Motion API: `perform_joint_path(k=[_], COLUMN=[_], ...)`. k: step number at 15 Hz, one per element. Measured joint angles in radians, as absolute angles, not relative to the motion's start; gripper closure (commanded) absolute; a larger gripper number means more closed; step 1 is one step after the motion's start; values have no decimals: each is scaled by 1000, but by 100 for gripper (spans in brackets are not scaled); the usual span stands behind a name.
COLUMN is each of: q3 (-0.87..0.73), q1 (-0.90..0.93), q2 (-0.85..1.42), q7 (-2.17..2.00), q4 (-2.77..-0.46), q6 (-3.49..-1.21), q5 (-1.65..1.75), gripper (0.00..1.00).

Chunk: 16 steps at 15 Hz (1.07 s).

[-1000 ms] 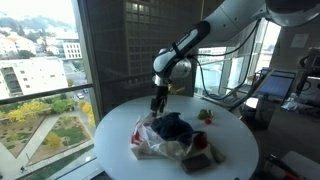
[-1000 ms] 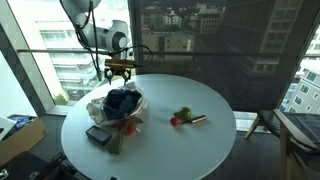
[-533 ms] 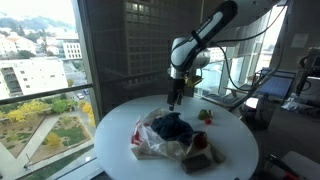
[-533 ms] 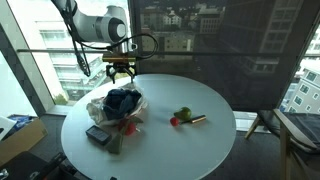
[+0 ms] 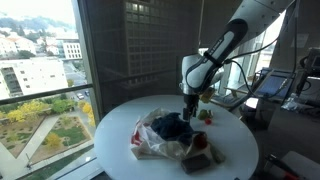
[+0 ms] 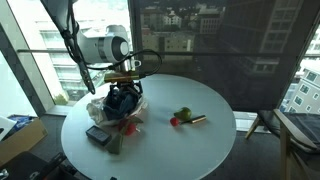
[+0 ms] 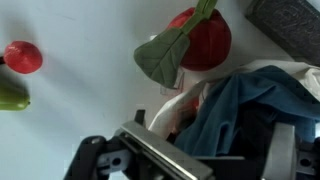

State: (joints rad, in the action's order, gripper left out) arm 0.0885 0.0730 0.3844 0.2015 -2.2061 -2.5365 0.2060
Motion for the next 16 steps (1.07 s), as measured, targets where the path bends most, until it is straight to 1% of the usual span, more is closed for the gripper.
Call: perform_joint_path(k=[3, 4, 5, 6, 7, 9, 11, 14, 15, 16], q3=[112, 124, 135, 144, 153, 173, 201, 261, 282, 303], q1=[53, 44, 35, 26, 18, 0, -26, -79, -98, -117], q2=[418, 429, 439, 448, 454, 464, 468, 468, 467, 467], q7=[260, 284, 304, 322, 339, 365, 388, 436, 454, 472], q4=[-2221, -2222, -2222, -2222, -2222, -2222, -2221, -2217, -2215, -2212], q6=[-2597, -2616, -2629, -2638, -2641, -2641, -2640, -2636, -2633, -2629], q5=[155, 137, 124, 113, 103, 76, 24, -94, -136, -178], gripper=[0, 25, 25, 32, 42, 58, 72, 96, 99, 100])
